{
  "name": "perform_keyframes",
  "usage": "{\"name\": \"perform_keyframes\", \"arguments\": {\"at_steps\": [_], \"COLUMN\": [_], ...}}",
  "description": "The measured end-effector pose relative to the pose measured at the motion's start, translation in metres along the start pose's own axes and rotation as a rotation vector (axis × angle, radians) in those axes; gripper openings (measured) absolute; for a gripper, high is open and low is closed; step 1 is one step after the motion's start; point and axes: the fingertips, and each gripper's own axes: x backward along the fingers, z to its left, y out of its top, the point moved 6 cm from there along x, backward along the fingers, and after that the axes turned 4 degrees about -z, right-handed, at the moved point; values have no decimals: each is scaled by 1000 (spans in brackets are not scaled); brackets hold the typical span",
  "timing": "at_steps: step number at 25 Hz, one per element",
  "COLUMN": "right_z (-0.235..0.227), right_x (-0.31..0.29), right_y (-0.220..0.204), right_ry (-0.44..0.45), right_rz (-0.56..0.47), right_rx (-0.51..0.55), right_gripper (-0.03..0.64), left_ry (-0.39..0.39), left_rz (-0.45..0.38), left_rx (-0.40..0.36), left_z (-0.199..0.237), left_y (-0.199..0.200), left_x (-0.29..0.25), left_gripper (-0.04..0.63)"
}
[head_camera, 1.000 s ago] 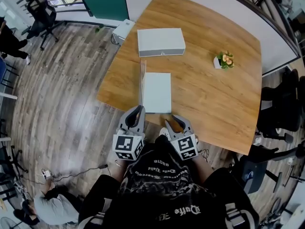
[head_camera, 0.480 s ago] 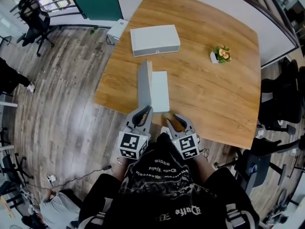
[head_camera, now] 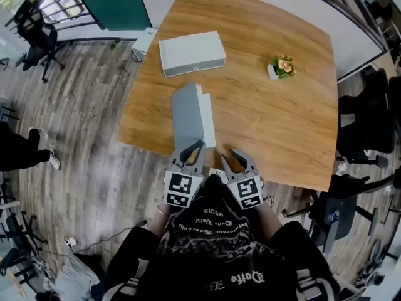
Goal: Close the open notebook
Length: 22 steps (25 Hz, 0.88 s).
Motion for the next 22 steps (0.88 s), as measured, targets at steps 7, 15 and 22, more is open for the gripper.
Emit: {"name": "perform_keyframes", "arguments": {"at_steps": [7, 15, 22], "right_z": [-15, -34, -39], "right_x": [7, 15, 14], "right_y": [-2, -4, -9], "right_ry": [-20, -54, -47], "right_rz": [-4, -9, 6], "right_rx": [0, -11, -1], "right_gripper": [112, 110, 109], "left_ry": [-26, -61, -75], "left_rz": [69, 157, 296], "left_rx": [7, 38, 66], "left_z": [-11, -19, -21], "left_y": [-15, -30, -48], "left_x": [-22, -42, -62], "left_gripper": [48, 48, 48]}}
